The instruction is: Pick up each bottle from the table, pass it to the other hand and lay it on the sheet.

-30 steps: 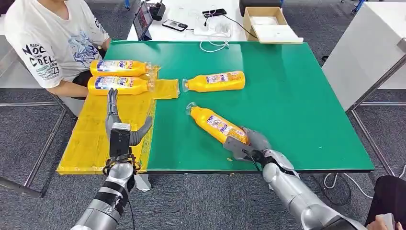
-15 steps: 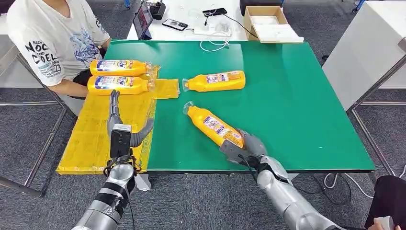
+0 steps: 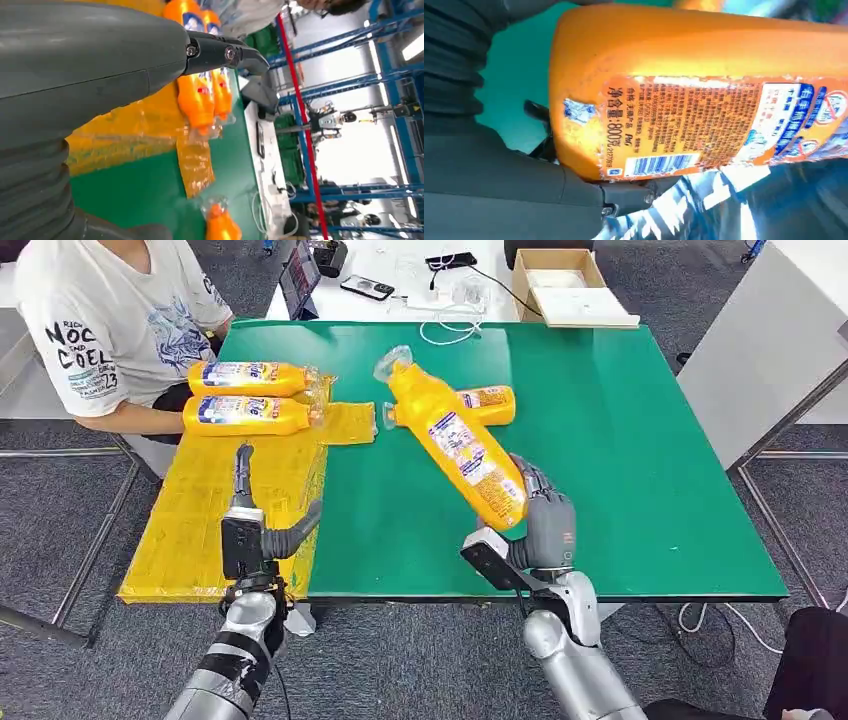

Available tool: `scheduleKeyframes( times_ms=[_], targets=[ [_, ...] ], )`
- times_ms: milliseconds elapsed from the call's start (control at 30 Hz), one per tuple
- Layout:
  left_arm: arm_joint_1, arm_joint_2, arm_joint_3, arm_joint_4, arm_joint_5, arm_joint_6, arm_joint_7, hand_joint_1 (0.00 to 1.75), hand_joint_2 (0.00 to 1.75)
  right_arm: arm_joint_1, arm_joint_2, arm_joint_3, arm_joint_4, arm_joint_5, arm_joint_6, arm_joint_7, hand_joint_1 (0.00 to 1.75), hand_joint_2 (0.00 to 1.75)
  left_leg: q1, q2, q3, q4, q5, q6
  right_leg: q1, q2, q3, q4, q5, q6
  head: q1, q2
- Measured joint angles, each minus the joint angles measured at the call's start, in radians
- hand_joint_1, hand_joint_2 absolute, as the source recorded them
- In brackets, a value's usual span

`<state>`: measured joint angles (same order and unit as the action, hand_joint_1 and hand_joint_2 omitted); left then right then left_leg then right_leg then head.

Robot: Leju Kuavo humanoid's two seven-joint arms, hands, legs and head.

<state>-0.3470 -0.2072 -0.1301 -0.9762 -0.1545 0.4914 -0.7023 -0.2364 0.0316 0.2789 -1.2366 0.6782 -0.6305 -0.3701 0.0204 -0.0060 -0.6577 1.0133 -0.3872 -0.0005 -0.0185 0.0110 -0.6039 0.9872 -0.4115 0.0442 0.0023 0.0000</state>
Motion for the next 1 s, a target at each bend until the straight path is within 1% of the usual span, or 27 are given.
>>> scheduleKeyframes(
  times_ms=[167, 233, 300, 500, 533, 567, 600, 667, 700, 767, 867, 1000],
  targets=[
    [-0.003, -0.017, 0.028, 0.013, 0.057, -0.07, 0.0, 0.0, 1.75, 0.039, 0.034, -0.042, -0.09, 0.003, -0.058, -0.082, 1.73, 1.75, 0.0, 0.0, 0.0, 0.0, 0.0, 0.0, 0.0, 0.0, 0.0, 0.0, 0.0, 0.0, 0.0, 0.0],
    [-0.007, -0.025, 0.04, 0.024, 0.107, -0.145, 0.011, 0.0, 1.75, 0.051, 0.048, -0.057, -0.113, -0.002, -0.058, -0.103, 1.73, 1.75, 0.0, 0.0, 0.0, 0.0, 0.0, 0.0, 0.0, 0.0, 0.0, 0.0, 0.0, 0.0, 0.0, 0.0],
    [-0.008, -0.034, 0.052, 0.033, 0.124, -0.176, 0.015, 0.0, 1.75, 0.061, 0.055, -0.065, -0.128, -0.006, -0.058, -0.109, 1.73, 1.75, 0.0, 0.0, 0.0, 0.0, 0.0, 0.0, 0.0, 0.0, 0.0, 0.0, 0.0, 0.0, 0.0, 0.0],
    [-0.011, -0.043, 0.069, 0.048, 0.135, -0.189, 0.018, 0.0, 1.75, 0.073, 0.066, -0.078, -0.15, -0.008, -0.058, -0.112, 1.75, 1.75, 0.0, 0.0, 0.0, 0.0, 0.0, 0.0, 0.0, 0.0, 0.0, 0.0, 0.0, 0.0, 0.0, 0.0],
    [-0.012, -0.045, 0.072, 0.05, 0.154, -0.214, 0.032, 0.0, 1.75, 0.074, 0.066, -0.079, -0.151, -0.008, -0.058, -0.116, 1.75, 1.75, 0.0, 0.0, 0.0, 0.0, 0.0, 0.0, 0.0, 0.0, 0.0, 0.0, 0.0, 0.0, 0.0, 0.0],
    [-0.014, -0.047, 0.076, 0.053, 0.193, -0.273, 0.067, 0.0, 1.75, 0.075, 0.068, -0.081, -0.151, -0.007, -0.058, -0.126, 1.73, 1.75, 0.0, 0.0, 0.0, 0.0, 0.0, 0.0, 0.0, 0.0, -0.001, 0.0, 0.0, 0.0, 0.0, 0.0],
    [-0.015, -0.048, 0.077, 0.055, 0.235, -0.344, 0.099, 0.0, 1.75, 0.077, 0.068, -0.082, -0.151, -0.013, -0.058, -0.138, 1.75, 1.75, 0.0, 0.0, 0.0, 0.0, 0.0, 0.0, 0.0, 0.0, -0.001, 0.0, 0.0, 0.0, 0.0, 0.0],
    [-0.018, -0.053, 0.079, 0.062, 0.333, -0.514, 0.169, 0.0, 1.75, 0.085, 0.068, -0.082, -0.151, -0.034, -0.053, -0.177, 1.75, 1.75, 0.0, 0.0, 0.0, 0.0, 0.0, 0.0, 0.0, 0.0, -0.001, 0.0, 0.0, 0.0, 0.0, 0.0],
    [-0.018, -0.055, 0.078, 0.066, 0.385, -0.608, 0.198, 0.0, 1.75, 0.089, 0.068, -0.08, -0.148, -0.054, -0.044, -0.207, 1.75, 1.75, 0.0, 0.0, -0.001, 0.0, 0.0, 0.0, 0.0, 0.0, -0.001, 0.0, 0.0, 0.0, 0.0, 0.0],
    [-0.018, -0.055, 0.071, 0.068, 0.46, -0.744, 0.231, 0.0, 1.75, 0.094, 0.071, -0.076, -0.135, -0.096, -0.013, -0.258, 1.75, 1.75, 0.0, 0.001, -0.001, 0.0, 0.0, 0.0, 0.0, 0.0, -0.001, 0.0, 0.0, 0.0, 0.0, 0.0],
    [-0.008, -0.055, 0.049, 0.052, 0.529, -0.846, 0.26, 0.0, 1.75, 0.101, 0.08, -0.069, -0.098, -0.137, 0.033, -0.306, 1.75, 1.75, 0.0, 0.0, -0.001, 0.0, 0.0, 0.0, 0.0, 0.0, -0.001, 0.0, 0.0, 0.0, 0.0, 0.0],
    [0.012, -0.055, 0.011, 0.001, 0.623, -0.926, 0.292, 0.0, 1.75, 0.103, 0.091, -0.05, -0.037, -0.151, 0.069, -0.325, 1.75, 1.75, 0.0, 0.0, -0.001, 0.0, 0.0, 0.0, 0.0, 0.0, -0.001, 0.0, 0.0, 0.0, 0.0, 0.0]
  ],
)
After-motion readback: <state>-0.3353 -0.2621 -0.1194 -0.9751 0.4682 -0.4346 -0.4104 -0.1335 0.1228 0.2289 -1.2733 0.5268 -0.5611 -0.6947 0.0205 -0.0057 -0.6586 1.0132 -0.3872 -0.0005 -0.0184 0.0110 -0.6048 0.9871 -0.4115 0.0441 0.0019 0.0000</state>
